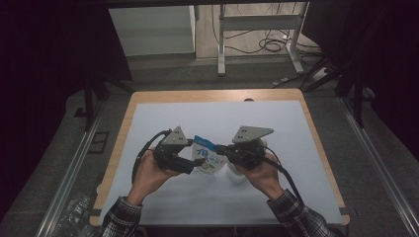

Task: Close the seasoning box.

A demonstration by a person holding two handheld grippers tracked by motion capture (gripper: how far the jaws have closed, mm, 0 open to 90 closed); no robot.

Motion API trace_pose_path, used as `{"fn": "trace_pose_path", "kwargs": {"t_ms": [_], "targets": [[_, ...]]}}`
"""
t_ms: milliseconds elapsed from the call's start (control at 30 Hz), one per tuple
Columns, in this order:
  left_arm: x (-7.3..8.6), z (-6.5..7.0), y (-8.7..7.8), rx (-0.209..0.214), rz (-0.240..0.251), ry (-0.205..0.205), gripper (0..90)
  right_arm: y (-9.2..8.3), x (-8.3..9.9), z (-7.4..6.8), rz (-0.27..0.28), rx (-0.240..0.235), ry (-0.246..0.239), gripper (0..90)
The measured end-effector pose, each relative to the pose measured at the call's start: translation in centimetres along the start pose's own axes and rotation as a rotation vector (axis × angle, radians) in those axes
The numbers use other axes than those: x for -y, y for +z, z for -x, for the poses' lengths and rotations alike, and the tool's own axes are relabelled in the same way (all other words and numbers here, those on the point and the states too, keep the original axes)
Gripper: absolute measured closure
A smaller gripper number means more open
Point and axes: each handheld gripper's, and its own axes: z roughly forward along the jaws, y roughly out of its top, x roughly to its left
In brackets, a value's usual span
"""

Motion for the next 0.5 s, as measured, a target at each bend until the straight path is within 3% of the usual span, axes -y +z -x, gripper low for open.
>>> {"fn": "trace_pose_path", "kwargs": {"t_ms": [100,267,500], "targets": [[0.9,-0.2,-0.1,-0.032,-0.006,-0.027,14.6,0.7,-1.0,-0.3,-0.016,0.016,-0.023,89.5],[3.6,-0.8,0.1,-0.126,-0.043,-0.112,6.1,2.1,-1.9,-0.3,-0.042,0.032,-0.030,89.6],[6.9,-1.2,1.1,-0.166,-0.086,-0.194,3.0,3.8,-2.8,0.3,-0.069,0.053,-0.025,89.5]]}}
